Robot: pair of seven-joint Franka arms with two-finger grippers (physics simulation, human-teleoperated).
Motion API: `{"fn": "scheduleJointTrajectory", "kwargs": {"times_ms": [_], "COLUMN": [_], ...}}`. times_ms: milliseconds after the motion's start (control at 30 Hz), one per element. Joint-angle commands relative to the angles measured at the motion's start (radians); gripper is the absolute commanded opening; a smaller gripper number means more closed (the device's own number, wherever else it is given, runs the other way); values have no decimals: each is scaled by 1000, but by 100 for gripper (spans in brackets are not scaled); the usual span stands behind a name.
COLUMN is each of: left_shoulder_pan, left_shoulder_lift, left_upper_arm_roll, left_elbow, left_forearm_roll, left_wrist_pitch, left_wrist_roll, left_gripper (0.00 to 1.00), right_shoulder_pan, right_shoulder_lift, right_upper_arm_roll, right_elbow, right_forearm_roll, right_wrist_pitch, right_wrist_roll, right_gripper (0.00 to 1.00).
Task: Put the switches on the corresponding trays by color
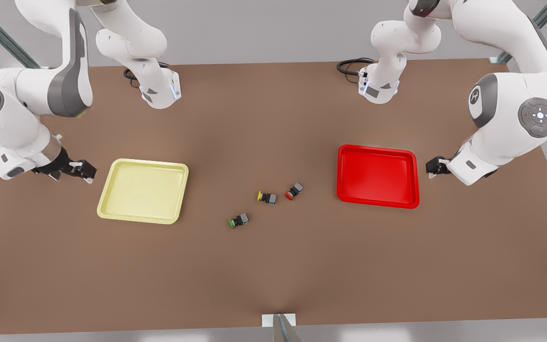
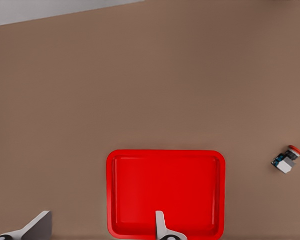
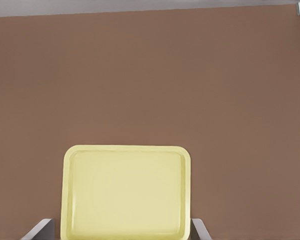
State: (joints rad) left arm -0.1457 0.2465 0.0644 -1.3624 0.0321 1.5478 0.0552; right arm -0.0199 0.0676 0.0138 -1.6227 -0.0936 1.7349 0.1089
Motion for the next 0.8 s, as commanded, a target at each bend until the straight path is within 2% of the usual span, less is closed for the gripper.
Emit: {"fn": "scheduleJointTrajectory", "kwargs": {"times_ms": [0,100,167,233,400,533,600,767], "left_shoulder_pan": [0,0,0,0,2,3,5,6], "left_shoulder_lift": [1,4,5,11,33,60,68,93], "left_upper_arm_roll": [0,0,0,0,8,11,12,12], "left_elbow": [0,0,-1,-4,-4,-3,-3,-1], "left_forearm_roll": [0,-1,-4,-3,-1,0,0,-4], "left_wrist_pitch": [0,3,3,2,5,5,6,9], "left_wrist_roll": [0,0,2,0,-8,-29,-28,-26], "left_gripper": [100,100,100,100,100,100,100,100], "right_shoulder_pan": [-2,35,147,212,549,632,640,641], "right_shoulder_lift": [0,14,32,77,377,520,584,690], "right_upper_arm_roll": [0,21,32,115,124,155,163,166], "right_elbow": [0,-11,-26,-16,294,395,399,389], "right_forearm_roll": [0,5,15,21,20,23,25,43], "right_wrist_pitch": [0,0,-8,8,81,147,199,218], "right_wrist_roll": [0,-35,-52,-58,-386,-494,-675,-727], "right_gripper": [100,100,100,100,100,100,100,100]}}
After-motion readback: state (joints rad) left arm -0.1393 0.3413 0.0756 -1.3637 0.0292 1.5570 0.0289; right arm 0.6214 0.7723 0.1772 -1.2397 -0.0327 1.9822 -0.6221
